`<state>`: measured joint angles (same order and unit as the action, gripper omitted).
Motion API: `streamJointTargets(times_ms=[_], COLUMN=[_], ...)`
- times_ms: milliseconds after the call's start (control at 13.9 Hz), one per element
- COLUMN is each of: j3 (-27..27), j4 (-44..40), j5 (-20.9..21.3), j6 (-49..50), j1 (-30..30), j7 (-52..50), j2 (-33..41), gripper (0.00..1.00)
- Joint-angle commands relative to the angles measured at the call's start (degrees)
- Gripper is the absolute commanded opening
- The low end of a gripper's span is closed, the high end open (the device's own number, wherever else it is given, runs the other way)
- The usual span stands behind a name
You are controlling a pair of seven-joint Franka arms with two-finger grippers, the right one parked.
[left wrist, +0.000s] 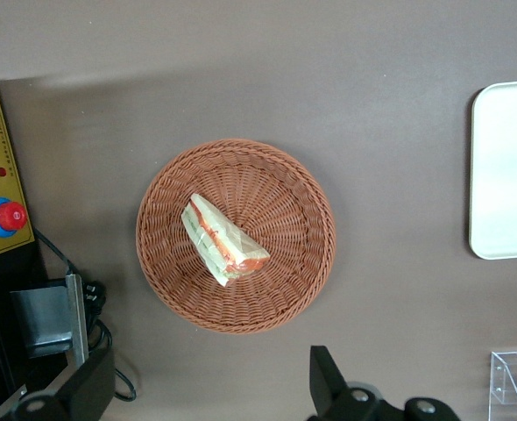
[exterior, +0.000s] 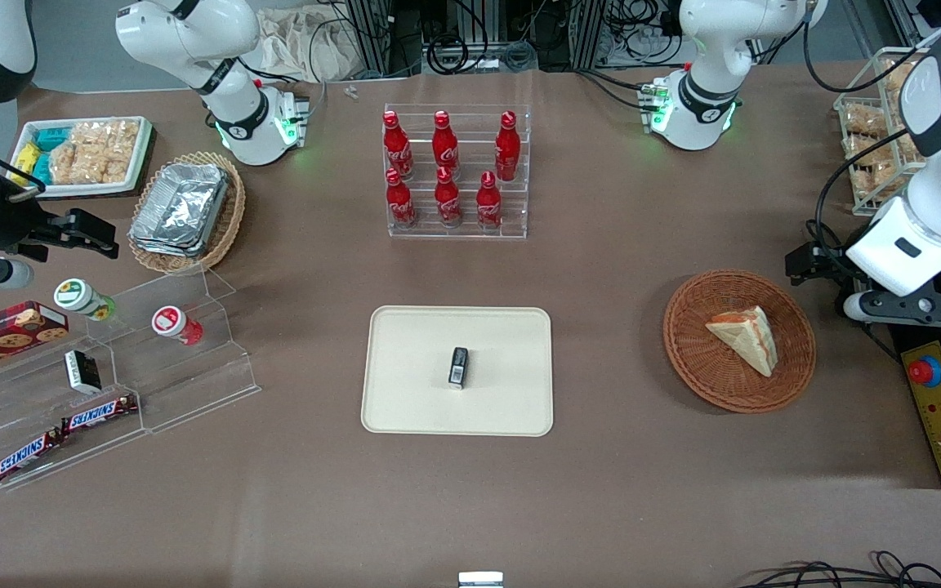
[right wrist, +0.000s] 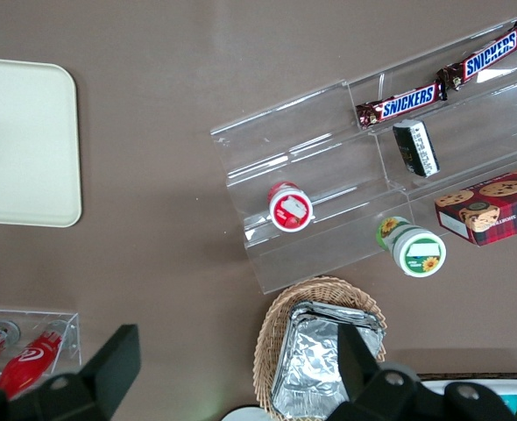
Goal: Place sandwich from basket to tray
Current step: 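Move the left gripper down over the wrapped sandwich in the wicker basket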
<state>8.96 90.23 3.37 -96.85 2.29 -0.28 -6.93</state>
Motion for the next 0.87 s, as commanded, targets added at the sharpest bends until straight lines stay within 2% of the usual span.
streamJointTargets(times_ms=[0, 289, 433, 577, 794], j3=[0.27, 0.36, 0.36, 0.27, 0.36], j4=[-2.25, -1.81, 1.86, 7.83, 18.37], j5=[0.32, -0.03, -0.56, -0.47, -0.03], j6=[1.75, 1.66, -0.26, -7.61, -18.95], j1=[0.17, 0.17, 0.08, 0.08, -0.18], j7=[-0.77, -1.91, -9.61, -18.05, -25.44], j2=[-1.24, -2.55, -2.74, -1.68, -1.24], gripper=[1.00, 1.00, 1.00, 1.00, 1.00])
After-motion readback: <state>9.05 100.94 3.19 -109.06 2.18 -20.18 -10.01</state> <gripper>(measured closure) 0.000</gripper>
